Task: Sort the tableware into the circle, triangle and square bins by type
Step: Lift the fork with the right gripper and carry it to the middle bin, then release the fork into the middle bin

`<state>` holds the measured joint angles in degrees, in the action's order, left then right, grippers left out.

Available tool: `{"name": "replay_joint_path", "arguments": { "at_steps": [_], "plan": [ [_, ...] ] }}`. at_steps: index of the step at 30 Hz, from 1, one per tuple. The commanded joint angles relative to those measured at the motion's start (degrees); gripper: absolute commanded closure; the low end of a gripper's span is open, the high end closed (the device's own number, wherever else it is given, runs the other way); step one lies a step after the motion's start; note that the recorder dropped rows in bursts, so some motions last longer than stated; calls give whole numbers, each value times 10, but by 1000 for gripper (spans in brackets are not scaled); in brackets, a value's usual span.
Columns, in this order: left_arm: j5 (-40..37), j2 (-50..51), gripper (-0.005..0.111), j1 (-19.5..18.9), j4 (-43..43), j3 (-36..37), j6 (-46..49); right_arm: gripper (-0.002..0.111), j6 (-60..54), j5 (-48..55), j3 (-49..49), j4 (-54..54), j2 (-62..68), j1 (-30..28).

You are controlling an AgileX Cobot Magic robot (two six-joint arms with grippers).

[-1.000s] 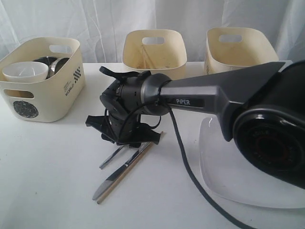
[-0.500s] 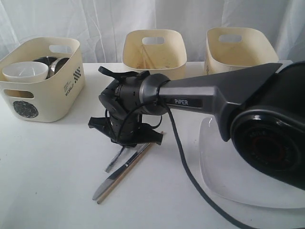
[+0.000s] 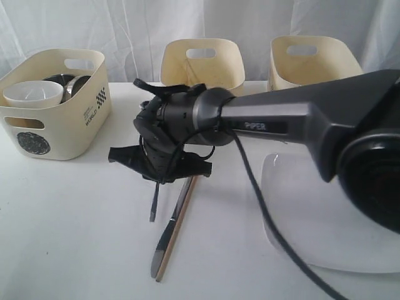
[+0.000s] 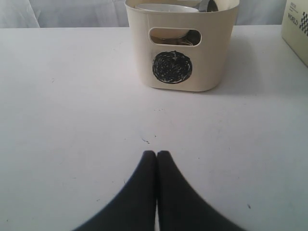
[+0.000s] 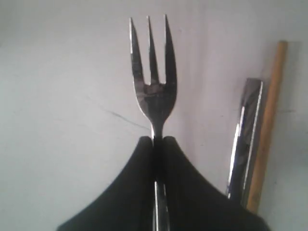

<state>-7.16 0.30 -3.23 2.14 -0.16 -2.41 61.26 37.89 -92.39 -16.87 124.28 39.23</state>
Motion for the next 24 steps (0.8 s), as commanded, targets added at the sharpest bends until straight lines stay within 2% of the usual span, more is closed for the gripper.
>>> {"name": "replay_joint_path", "arguments": {
  "at_steps": [1,8,15,20,24],
  "plan": [
    [-2,-3,107,0,2,2,-3,108,-9,-115,83,-5,-77,-20],
    [-2,-3,107,0,2,2,-3,108,-9,-325,224,-6,-199,-70],
    [-2,-3,107,0,2,2,-3,108,-59,-370,248,-10,-274,-154],
    [-2,-3,107,0,2,2,-3,108,-72,-401,194,-10,-253,-225],
    [-2,-3,107,0,2,2,-3,108,-78,-379,79,-12,-179,-247]
  ]
}}
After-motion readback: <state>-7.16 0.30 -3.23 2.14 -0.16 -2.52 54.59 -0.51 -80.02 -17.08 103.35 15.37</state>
